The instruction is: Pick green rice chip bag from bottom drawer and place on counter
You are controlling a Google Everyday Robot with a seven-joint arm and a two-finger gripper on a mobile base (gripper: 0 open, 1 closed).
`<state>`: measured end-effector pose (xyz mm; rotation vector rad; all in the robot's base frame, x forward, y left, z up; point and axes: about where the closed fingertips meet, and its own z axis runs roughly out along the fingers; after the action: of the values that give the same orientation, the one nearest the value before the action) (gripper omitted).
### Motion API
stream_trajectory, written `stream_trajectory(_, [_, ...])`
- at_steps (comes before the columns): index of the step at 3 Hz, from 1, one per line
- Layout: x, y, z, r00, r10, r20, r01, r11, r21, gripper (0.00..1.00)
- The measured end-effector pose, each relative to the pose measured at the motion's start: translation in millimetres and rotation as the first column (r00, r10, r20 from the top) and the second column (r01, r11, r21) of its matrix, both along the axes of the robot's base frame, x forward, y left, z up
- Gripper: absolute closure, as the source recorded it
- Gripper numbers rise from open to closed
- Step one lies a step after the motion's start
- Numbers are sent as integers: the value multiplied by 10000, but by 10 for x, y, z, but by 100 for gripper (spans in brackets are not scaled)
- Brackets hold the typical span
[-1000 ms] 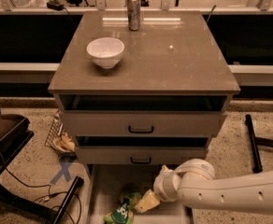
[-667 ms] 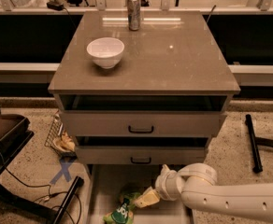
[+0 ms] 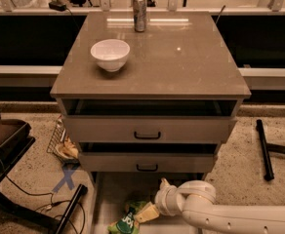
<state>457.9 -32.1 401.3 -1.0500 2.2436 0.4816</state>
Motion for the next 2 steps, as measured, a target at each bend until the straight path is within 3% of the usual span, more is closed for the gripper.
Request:
stream_trajectory(1, [4, -5, 8, 10000, 0, 15, 0, 10000, -16, 0])
stream_trajectory(2, [-10, 79, -212, 9982, -191, -567, 186, 9998, -84, 0])
